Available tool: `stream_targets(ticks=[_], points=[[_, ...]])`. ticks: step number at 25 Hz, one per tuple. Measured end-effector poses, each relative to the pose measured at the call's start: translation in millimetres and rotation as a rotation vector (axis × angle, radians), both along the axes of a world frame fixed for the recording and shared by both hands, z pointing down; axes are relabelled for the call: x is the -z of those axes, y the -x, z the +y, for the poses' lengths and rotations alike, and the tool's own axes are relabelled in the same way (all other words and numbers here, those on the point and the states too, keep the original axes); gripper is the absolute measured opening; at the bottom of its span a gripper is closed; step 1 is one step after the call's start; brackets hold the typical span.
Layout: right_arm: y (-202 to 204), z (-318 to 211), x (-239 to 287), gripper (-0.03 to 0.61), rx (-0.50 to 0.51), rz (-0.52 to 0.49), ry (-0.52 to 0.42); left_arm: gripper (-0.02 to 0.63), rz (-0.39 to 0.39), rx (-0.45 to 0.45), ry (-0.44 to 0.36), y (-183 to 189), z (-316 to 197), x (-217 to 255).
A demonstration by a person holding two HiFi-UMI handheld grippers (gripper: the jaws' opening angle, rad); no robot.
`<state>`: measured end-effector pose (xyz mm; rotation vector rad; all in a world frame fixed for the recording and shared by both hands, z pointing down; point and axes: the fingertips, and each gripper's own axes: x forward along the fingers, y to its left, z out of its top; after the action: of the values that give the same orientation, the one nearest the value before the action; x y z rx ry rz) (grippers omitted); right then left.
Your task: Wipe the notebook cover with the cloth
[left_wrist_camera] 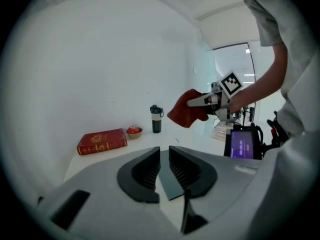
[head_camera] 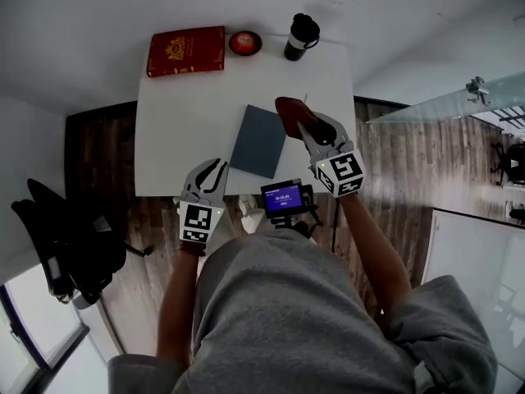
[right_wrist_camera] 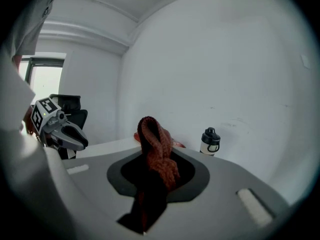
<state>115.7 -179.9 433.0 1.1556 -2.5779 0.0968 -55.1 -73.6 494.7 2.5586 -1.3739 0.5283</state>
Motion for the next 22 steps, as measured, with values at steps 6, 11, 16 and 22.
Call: stream_targets(ticks=[6,11,16,22], points=[[17.4,-19.6,-23.0,0.081,0.107,0.092,0.028,0.094,-0.053,-0.139,0.08,-14.0,0.4,-58.8],[28.5,-42.4,-66.7,0.083,0.178,0.179,0.098,0.13,-0.097,-0.233,0.193,-23.0,11.7,-106.6],[40.3,-64.4,-108.1,0.084,0.224,0.288,0.126,0.141,-0.095,-0.218,0.299,-9.7,28.7,-145.2],[63.2,-86.1,-137.7,0.085,0.327,0.434,0.06,0.144,-0.116,-0.224,0.341,-9.7,32.8,-167.5]])
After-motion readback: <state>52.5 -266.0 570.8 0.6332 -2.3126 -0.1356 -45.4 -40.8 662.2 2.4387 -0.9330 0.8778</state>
